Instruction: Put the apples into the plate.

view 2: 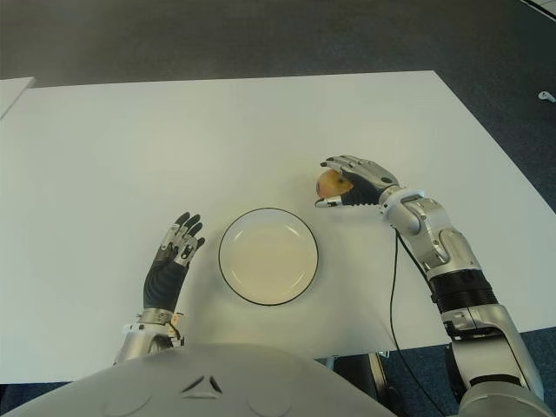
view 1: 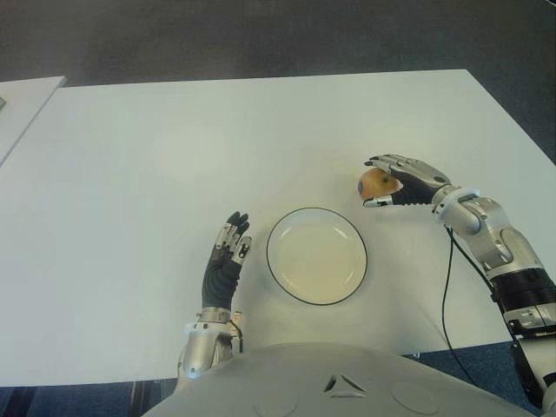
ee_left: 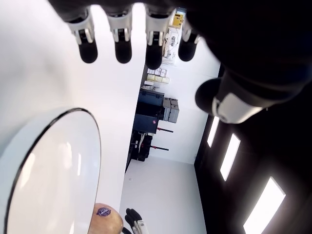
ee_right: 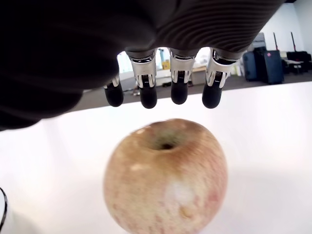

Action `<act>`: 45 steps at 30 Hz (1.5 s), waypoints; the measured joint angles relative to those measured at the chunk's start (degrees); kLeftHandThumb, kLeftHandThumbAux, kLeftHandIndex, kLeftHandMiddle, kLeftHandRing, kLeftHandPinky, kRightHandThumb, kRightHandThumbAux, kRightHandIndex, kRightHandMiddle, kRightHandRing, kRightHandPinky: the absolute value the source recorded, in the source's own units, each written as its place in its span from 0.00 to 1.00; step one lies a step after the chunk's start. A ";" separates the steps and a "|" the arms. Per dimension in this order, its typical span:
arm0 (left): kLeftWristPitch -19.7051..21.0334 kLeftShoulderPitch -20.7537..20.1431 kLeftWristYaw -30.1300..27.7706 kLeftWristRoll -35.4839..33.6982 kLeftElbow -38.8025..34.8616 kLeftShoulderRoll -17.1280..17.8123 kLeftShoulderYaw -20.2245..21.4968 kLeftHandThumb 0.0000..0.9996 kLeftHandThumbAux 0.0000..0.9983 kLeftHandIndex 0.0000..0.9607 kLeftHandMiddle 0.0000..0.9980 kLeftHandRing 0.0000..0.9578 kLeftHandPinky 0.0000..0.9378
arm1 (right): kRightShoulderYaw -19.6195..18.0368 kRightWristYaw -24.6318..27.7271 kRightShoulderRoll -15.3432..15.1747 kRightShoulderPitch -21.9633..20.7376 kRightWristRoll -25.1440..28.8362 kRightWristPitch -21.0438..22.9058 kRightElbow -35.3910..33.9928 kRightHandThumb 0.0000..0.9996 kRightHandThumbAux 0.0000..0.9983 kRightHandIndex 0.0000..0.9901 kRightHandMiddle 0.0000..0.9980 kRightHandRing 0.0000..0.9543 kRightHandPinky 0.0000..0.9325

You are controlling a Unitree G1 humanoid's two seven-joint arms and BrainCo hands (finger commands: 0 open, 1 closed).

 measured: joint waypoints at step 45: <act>-0.16 0.58 0.00 -0.35 0.02 0.06 -0.07 0.25 0.51 0.11 0.11 0.09 0.12 | 5.28 -9.61 2.55 -7.62 -1.96 0.21 16.43 0.18 0.39 0.00 0.00 0.00 0.01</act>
